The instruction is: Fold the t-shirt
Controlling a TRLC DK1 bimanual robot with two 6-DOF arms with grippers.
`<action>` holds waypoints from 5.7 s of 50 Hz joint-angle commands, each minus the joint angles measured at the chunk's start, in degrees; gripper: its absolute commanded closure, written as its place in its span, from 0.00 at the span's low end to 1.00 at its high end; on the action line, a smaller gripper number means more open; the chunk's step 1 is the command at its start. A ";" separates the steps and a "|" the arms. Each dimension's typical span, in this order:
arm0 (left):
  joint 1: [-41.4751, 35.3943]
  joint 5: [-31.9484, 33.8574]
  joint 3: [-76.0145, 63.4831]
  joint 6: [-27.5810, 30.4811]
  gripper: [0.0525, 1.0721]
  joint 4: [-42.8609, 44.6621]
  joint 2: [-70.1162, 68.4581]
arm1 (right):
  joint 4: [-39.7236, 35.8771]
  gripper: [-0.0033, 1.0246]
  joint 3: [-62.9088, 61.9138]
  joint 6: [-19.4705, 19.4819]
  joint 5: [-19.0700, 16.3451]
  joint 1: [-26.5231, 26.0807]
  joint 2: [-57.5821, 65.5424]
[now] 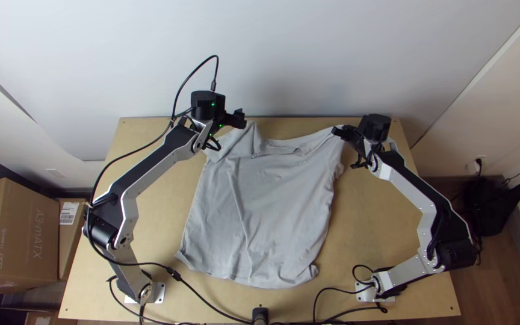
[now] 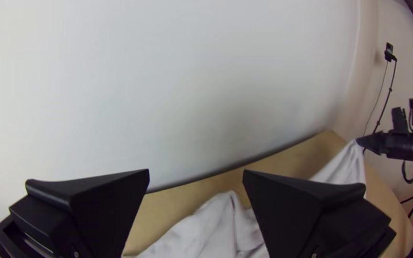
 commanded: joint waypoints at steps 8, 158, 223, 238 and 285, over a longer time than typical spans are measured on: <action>-0.92 7.44 3.78 -1.17 0.04 -12.76 -8.28 | 2.97 0.97 4.16 3.12 0.50 0.10 2.73; -10.94 18.16 -35.51 1.56 0.97 -25.94 -19.88 | -13.46 0.97 -10.86 14.10 9.37 -1.04 -11.07; -12.61 12.80 -24.43 -11.45 0.40 -37.63 -19.36 | -4.59 0.97 -16.67 13.75 10.51 5.28 -6.76; -17.97 5.68 -25.31 -21.03 0.40 -37.37 -14.52 | -4.59 0.97 -16.84 13.40 10.51 4.40 -7.11; -18.85 -1.44 -32.70 -22.35 0.97 -23.04 -15.14 | -4.68 0.97 -17.37 11.82 10.51 2.12 -10.28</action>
